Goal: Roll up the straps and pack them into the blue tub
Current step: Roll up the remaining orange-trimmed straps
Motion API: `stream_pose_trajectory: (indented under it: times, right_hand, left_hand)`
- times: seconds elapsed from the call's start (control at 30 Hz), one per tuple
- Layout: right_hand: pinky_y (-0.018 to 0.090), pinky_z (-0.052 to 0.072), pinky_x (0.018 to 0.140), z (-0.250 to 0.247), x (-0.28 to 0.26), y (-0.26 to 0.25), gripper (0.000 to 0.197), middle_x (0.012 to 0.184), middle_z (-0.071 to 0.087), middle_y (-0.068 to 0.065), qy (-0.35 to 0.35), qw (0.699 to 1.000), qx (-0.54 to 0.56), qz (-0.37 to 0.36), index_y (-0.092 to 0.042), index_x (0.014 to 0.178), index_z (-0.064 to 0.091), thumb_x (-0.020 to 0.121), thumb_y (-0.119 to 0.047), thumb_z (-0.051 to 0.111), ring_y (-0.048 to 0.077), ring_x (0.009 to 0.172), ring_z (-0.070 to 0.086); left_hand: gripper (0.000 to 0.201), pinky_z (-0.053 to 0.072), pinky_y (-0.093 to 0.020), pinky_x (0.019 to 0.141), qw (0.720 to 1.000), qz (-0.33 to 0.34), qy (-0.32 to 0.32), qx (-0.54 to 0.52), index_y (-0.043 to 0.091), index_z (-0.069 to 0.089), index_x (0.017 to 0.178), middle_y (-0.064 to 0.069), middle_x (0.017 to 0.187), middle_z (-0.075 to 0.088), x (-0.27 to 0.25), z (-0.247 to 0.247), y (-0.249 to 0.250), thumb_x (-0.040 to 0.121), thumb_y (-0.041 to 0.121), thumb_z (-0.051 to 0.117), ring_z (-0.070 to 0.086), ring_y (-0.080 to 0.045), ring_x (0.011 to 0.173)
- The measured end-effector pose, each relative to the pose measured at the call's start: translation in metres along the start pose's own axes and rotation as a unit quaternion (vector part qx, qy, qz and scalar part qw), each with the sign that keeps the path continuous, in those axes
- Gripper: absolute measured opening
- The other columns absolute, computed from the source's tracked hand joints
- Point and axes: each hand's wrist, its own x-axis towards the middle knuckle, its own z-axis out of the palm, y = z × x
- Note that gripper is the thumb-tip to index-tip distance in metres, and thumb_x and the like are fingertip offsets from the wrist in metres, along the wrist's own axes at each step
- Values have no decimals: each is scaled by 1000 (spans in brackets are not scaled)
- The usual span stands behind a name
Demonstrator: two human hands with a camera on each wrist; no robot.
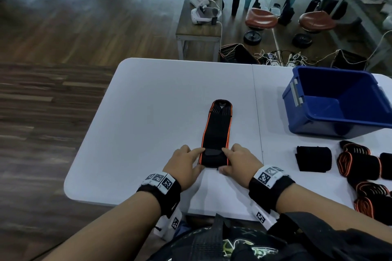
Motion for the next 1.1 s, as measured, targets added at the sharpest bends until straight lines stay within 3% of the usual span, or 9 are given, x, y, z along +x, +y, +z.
stream_pose_trajectory:
  times: [0.1, 0.17, 0.3, 0.47, 0.6, 0.7, 0.8, 1.0, 1.1]
  right_hand:
    - [27, 41, 66, -1, 2, 3, 16, 83, 62, -2, 30, 980, 191, 51, -23, 93, 70, 94, -38, 63, 19, 80, 61]
    - [28, 40, 57, 2, 2, 5, 34, 64, 61, -3, 55, 961, 257, 88, -21, 66, 64, 95, -38, 62, 16, 63, 57]
    - [34, 46, 61, 3, 5, 5, 55, 63, 64, 16, 65, 956, 259, 123, -1, 68, 65, 93, -49, 60, 20, 55, 52]
    - [31, 47, 62, 2, 6, 4, 54, 53, 60, 0, 46, 955, 259, 140, -13, 55, 56, 93, -52, 60, 18, 52, 53]
    - [31, 36, 56, -4, 6, 0, 51, 58, 49, 0, 59, 969, 195, 143, -15, 59, 47, 91, -53, 61, 18, 57, 46]
    - [31, 46, 67, -5, 5, -3, 36, 78, 65, 0, 102, 968, 188, 134, -14, 80, 63, 89, -48, 66, 19, 76, 60]
    - [33, 52, 76, -4, 5, -5, 30, 85, 68, 1, 111, 968, 189, 124, -14, 90, 68, 89, -44, 67, 20, 83, 63]
    - [28, 40, 66, -4, 3, -4, 32, 75, 63, 3, 98, 973, 172, 120, -12, 76, 62, 99, -33, 55, 22, 77, 60]
    - [30, 45, 69, -4, 3, -3, 27, 79, 68, 6, 99, 970, 178, 134, -13, 82, 65, 97, -35, 57, 24, 81, 63]
  left_hand:
    - [41, 46, -36, 90, 998, -45, -21, -47, 40, 55, 135, 4, 98, 49, 7, -4, 2, 95, 50, 54, 52, -22, 102]
    - [34, 45, -37, 81, 996, -59, -35, -58, 35, 64, 117, 2, 93, 53, 11, -5, 5, 95, 55, 49, 55, -25, 96]
    - [37, 44, -35, 71, 995, -72, -39, -58, 20, 64, 86, -1, 84, 55, 9, -6, 12, 97, 51, 49, 57, -24, 85]
    - [47, 34, -31, 63, 993, -92, -9, -68, 24, 50, 58, 1, 70, 49, 6, -5, 19, 99, 47, 52, 53, -22, 73]
    - [31, 43, -27, 66, 988, -115, 35, -98, 20, 71, 73, 5, 74, 66, 3, -7, 25, 92, 44, 65, 62, -13, 75]
    - [14, 55, -25, 74, 969, -147, 64, -186, 24, 71, 82, 10, 77, 71, 2, -4, 24, 81, 37, 77, 67, -6, 78]
    - [14, 57, -22, 73, 956, -162, 78, -232, 25, 71, 87, 10, 79, 73, 1, -4, 24, 78, 29, 81, 69, -4, 75]
    - [6, 50, -20, 71, 961, -136, 92, -224, 26, 74, 85, 13, 74, 71, 4, -7, 28, 90, 27, 71, 68, -3, 75]
    - [6, 51, -24, 75, 966, -133, 88, -202, 26, 72, 95, 11, 76, 71, 6, -10, 28, 91, 30, 71, 69, -10, 82]
